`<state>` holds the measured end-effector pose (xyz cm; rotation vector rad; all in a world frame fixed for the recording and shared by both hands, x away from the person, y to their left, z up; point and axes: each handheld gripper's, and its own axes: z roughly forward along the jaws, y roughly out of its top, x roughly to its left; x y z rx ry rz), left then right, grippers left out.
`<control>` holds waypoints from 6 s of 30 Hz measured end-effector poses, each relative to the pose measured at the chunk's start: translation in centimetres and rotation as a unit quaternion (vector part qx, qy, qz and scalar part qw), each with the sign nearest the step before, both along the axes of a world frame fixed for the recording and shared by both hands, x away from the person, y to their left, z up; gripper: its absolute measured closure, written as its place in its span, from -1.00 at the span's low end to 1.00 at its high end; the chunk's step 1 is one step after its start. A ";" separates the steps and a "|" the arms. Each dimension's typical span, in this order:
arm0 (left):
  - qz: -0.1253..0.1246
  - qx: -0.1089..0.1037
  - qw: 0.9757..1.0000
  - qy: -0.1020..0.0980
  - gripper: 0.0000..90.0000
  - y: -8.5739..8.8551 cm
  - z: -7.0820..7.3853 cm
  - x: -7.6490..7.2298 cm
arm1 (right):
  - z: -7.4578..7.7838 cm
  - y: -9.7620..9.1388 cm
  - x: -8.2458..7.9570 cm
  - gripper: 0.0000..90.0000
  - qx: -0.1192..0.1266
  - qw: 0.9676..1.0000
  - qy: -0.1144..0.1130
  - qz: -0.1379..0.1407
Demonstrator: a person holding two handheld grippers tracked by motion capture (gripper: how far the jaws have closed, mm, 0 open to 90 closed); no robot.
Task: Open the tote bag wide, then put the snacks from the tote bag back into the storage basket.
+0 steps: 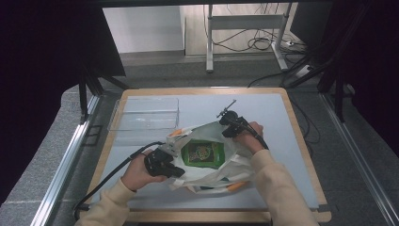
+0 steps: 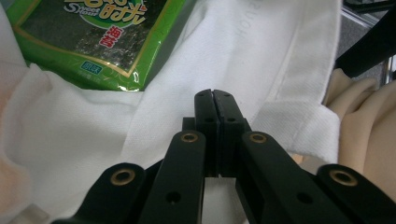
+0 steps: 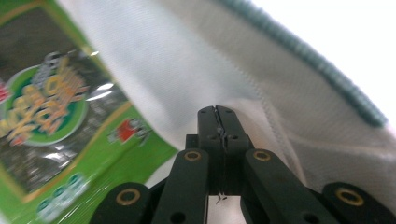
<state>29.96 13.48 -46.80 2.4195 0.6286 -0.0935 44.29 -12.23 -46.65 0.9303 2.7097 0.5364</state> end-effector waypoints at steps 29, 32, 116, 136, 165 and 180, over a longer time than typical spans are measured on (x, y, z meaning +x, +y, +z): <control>0.000 0.000 1.000 0.003 0.99 -0.1 -0.2 0.1 | -0.2 4.0 -9.5 0.98 -0.027 0.984 0.049 0.167; 0.003 -0.001 1.000 0.004 0.99 -0.1 -0.3 0.1 | -1.0 4.1 -9.9 0.98 -0.029 0.983 0.056 0.175; 0.088 -0.080 0.991 -0.061 0.03 5.2 3.6 0.0 | 1.5 2.2 -6.5 -0.31 0.116 0.982 0.069 -0.135; 0.088 -0.076 0.991 -0.059 0.01 4.8 3.2 0.1 | -1.6 2.9 -5.4 -0.41 0.059 0.975 0.107 -0.188; 0.087 -0.069 0.992 -0.066 0.03 4.8 3.1 0.1 | -3.1 2.9 -4.7 0.19 0.077 0.964 0.159 -0.197; 0.087 -0.066 0.992 -0.067 0.03 4.8 3.1 0.1 | -2.9 2.2 -4.2 0.89 0.119 0.952 0.189 -0.208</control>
